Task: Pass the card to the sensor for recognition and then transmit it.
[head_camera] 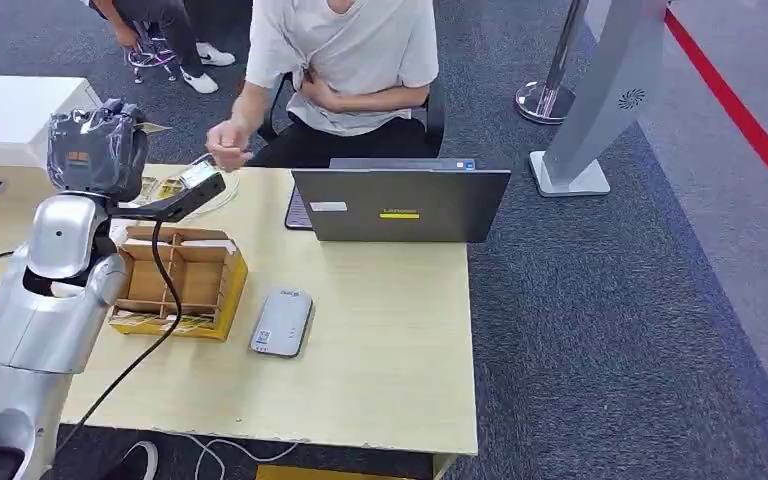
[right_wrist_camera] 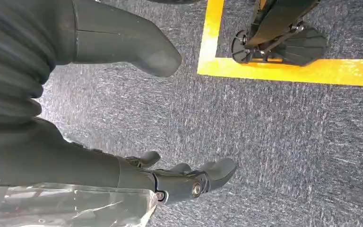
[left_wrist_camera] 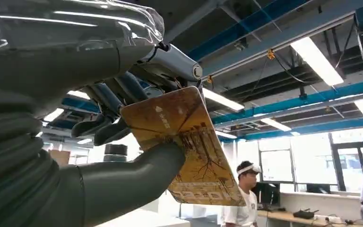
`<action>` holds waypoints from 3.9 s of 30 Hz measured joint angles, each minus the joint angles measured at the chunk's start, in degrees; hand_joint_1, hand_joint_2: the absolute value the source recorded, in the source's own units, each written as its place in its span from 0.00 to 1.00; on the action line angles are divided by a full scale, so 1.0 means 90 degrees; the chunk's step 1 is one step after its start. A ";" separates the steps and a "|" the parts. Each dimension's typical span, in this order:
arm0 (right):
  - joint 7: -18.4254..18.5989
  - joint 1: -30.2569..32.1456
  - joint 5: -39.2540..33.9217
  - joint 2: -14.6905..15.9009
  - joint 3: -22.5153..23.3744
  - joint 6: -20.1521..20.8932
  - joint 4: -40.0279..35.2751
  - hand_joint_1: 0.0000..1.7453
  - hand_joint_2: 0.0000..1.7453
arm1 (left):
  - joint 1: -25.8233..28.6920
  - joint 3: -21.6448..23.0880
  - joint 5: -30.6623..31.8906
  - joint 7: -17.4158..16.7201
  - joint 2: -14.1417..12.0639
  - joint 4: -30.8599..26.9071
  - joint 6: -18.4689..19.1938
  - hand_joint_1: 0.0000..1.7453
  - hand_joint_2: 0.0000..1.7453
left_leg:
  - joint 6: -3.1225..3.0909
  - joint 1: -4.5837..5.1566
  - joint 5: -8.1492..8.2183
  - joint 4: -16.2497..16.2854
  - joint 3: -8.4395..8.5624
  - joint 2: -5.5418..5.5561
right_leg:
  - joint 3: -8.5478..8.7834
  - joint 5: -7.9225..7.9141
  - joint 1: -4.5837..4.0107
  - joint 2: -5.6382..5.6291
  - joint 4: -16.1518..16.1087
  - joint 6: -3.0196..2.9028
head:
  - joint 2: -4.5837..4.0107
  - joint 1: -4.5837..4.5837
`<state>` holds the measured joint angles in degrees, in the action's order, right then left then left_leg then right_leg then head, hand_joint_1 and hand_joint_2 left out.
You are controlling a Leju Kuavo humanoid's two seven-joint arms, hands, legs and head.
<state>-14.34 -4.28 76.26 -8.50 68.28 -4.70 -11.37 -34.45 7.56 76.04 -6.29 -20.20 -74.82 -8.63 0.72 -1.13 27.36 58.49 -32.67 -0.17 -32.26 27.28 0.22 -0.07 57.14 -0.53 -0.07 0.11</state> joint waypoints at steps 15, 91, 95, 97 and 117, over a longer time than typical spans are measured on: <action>0.0185 0.0074 -0.0127 -0.0104 0.0002 -0.0153 -0.0022 0.00 1.00 | 0.2427 0.0862 -0.0614 0.0563 0.0488 -0.2608 -0.0112 1.00 1.00 | -0.0008 0.0003 0.0015 0.0000 -0.0005 -0.0006 | -0.0004 0.0010 0.0003 -0.0007 -0.0005 0.0002 | 0.0000 -0.0005; 0.0122 0.0113 0.0141 -0.0321 -0.0117 -0.0253 -0.0073 0.00 1.00 | 0.2221 0.0924 0.0583 -0.0204 0.0863 -0.0580 -0.0952 1.00 1.00 | 0.0006 0.0000 -0.0004 -0.0001 -0.0006 0.0008 | -0.0005 0.0004 0.0001 0.0008 0.0014 -0.0007 | 0.0000 -0.0007; 0.0070 0.0114 0.0175 -0.0321 -0.0117 -0.0260 -0.0070 0.00 1.00 | 0.1698 0.0602 0.0722 -0.0139 0.0607 -0.0695 -0.1044 1.00 1.00 | 0.0018 -0.0001 -0.0012 -0.0001 -0.0006 0.0009 | -0.0011 0.0004 0.0001 0.0008 0.0024 -0.0008 | 0.0000 -0.0005; 0.0075 0.0111 0.0197 -0.0321 -0.0119 -0.0260 -0.0070 0.00 1.00 | 0.1382 0.0449 0.0773 -0.0139 0.0444 -0.0660 -0.1010 1.00 1.00 | 0.0022 -0.0002 -0.0015 -0.0001 -0.0008 0.0008 | -0.0016 -0.0001 -0.0001 0.0007 0.0026 -0.0016 | 0.0000 -0.0007; 0.0202 0.0111 0.0236 -0.0321 -0.0129 -0.0214 -0.0070 0.00 1.00 | 0.0119 -0.0151 0.0843 -0.0352 0.0000 0.0199 -0.0626 0.00 1.00 | 0.0026 -0.0002 -0.0017 -0.0001 -0.0014 0.0005 | -0.0026 -0.0001 0.0000 0.0003 0.0033 -0.0017 | 0.0000 -0.0012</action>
<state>-12.52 -3.28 78.38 -11.39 67.12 -6.62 -12.00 -33.38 6.21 83.63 -9.46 -20.20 -73.03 -14.27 0.96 -1.15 27.21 58.48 -32.79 -0.13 -32.50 27.26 0.22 -0.05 57.44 -0.68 -0.07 0.00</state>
